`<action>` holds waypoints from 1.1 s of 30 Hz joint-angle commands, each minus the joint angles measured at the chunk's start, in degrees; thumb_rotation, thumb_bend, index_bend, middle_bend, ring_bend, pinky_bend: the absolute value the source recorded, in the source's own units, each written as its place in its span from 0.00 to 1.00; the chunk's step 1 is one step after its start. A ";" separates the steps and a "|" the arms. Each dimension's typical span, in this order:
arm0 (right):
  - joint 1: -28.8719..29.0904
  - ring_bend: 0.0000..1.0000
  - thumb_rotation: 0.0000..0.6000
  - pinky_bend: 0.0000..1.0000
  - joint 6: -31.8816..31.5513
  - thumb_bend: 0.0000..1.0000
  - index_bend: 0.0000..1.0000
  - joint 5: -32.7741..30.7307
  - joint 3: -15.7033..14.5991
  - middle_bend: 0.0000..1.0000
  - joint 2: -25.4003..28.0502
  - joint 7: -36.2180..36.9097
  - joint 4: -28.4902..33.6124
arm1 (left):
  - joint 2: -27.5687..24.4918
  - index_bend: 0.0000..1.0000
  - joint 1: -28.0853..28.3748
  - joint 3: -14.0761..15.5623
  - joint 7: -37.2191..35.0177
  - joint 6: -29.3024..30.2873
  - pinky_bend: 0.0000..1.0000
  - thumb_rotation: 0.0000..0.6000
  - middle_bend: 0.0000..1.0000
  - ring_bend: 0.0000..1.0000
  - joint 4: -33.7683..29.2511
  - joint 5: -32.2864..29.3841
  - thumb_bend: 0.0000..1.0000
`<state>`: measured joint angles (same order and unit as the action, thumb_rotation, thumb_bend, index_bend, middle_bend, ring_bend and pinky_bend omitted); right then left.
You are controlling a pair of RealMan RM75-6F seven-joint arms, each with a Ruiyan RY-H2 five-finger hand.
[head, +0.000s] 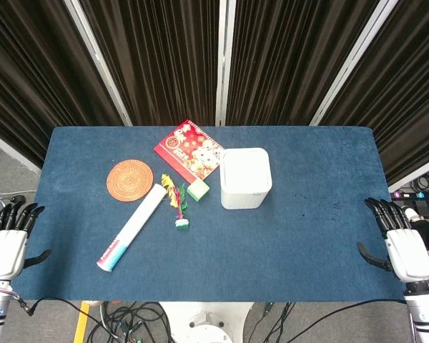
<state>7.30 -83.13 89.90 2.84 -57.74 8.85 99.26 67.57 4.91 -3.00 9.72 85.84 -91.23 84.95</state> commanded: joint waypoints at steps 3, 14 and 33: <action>0.35 0.00 1.00 0.00 0.62 0.23 0.03 0.04 -0.06 0.06 -0.26 0.04 -0.21 | -0.19 0.15 -0.06 0.13 -0.02 -0.16 0.02 1.00 0.11 0.02 -0.14 -0.20 0.00; 7.35 0.00 1.00 0.00 7.58 0.23 0.03 4.26 1.58 0.07 2.66 -0.35 1.69 | -0.24 0.15 0.24 0.06 -0.02 0.28 0.02 1.00 0.11 0.02 -0.37 0.71 0.00; 37.50 0.00 1.00 0.00 41.88 0.23 0.21 -11.77 11.66 0.16 -9.04 -8.29 -3.98 | -0.37 0.15 0.44 -0.08 -1.27 -0.75 0.02 1.00 0.11 0.02 0.96 -0.70 0.00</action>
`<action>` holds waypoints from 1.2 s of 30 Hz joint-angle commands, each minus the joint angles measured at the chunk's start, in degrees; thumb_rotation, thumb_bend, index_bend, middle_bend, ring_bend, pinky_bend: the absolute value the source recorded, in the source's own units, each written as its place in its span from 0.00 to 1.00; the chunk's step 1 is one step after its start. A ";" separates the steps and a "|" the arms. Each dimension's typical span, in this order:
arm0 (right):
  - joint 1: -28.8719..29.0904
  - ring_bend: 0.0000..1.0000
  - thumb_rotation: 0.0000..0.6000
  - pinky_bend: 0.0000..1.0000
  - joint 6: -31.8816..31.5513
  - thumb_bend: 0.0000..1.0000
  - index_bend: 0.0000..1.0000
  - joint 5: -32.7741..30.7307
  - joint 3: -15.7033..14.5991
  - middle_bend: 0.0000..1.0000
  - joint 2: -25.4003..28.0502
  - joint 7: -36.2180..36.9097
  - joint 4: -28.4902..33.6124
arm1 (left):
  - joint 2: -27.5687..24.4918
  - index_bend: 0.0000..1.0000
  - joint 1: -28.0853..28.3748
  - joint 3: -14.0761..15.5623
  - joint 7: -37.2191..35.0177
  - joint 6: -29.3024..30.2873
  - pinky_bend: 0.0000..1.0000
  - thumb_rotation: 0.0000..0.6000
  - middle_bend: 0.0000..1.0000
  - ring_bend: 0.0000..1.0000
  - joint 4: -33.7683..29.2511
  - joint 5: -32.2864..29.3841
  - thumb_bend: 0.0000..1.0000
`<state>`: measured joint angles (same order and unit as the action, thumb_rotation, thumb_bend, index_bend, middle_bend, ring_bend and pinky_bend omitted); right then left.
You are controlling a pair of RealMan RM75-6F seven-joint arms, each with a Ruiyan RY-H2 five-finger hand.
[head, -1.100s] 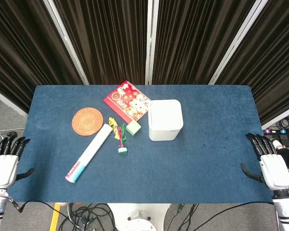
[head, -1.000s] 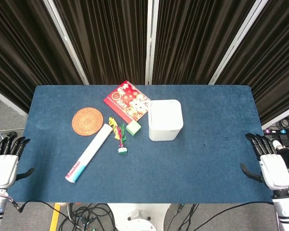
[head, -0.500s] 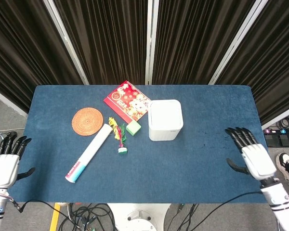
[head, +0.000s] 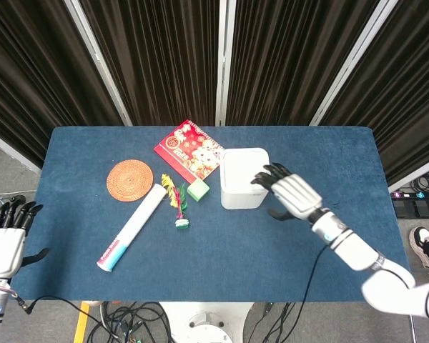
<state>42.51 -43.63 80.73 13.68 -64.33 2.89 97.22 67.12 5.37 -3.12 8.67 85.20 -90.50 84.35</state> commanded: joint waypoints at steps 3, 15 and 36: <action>4.00 0.00 1.00 0.00 3.89 0.23 0.23 -5.63 0.48 0.18 -4.16 -5.53 -3.54 | 0.32 0.15 -0.02 0.02 -0.76 -0.29 0.02 1.00 0.11 0.02 0.82 -0.36 0.00; 4.21 0.00 1.00 0.00 0.06 0.23 0.24 -10.85 -1.12 0.21 -4.93 -10.74 -1.18 | 0.58 0.15 -0.51 0.38 -1.83 0.38 0.02 1.00 0.11 0.02 1.67 -0.01 0.00; -28.37 0.00 1.00 0.00 -40.88 0.23 0.10 3.76 -12.98 0.10 4.48 1.88 2.28 | 0.77 0.15 -0.59 0.37 -2.86 1.52 0.02 1.00 0.11 0.02 2.16 1.35 0.00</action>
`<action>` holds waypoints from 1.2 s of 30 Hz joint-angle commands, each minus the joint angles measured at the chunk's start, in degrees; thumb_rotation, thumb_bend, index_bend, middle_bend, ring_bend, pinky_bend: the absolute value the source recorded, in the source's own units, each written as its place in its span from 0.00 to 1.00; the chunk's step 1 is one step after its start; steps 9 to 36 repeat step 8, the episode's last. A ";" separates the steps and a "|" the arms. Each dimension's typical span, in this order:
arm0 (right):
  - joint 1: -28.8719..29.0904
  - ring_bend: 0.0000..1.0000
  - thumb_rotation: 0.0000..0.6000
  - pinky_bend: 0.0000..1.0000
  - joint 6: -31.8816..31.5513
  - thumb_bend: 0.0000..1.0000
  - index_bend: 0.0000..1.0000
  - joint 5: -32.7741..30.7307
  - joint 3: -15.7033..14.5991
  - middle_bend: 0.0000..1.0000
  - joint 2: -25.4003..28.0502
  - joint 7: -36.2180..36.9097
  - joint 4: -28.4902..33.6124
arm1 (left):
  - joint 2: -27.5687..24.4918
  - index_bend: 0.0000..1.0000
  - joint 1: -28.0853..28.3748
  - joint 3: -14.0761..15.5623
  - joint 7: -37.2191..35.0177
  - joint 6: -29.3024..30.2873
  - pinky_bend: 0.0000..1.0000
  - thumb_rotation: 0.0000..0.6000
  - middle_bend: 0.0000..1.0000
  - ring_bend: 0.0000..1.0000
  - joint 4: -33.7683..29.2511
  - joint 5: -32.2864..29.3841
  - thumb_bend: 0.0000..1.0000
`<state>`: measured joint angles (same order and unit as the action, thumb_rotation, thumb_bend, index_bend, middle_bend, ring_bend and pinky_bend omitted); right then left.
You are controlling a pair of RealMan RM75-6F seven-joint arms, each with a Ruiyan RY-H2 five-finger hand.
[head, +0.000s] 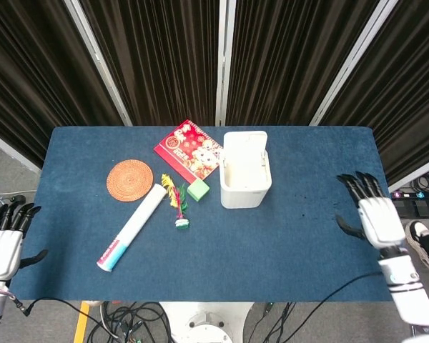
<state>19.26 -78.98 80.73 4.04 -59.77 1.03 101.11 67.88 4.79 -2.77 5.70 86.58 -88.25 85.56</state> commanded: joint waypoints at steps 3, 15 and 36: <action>-8.06 0.00 1.00 0.00 -9.00 0.23 0.10 6.35 -4.80 0.10 -0.58 5.46 -2.73 | -0.05 0.15 -0.14 0.11 0.39 0.54 0.02 1.00 0.11 0.02 -0.45 0.49 0.00; -9.97 0.00 1.00 0.00 -10.91 0.23 0.10 8.88 -5.44 0.10 -0.42 6.38 -3.12 | 0.19 0.15 -0.24 0.28 0.81 0.50 0.02 1.00 0.11 0.02 -0.72 0.49 0.00; -9.97 0.00 1.00 0.00 -10.91 0.23 0.10 8.88 -5.44 0.10 -0.42 6.38 -3.12 | 0.19 0.15 -0.24 0.28 0.81 0.50 0.02 1.00 0.11 0.02 -0.72 0.49 0.00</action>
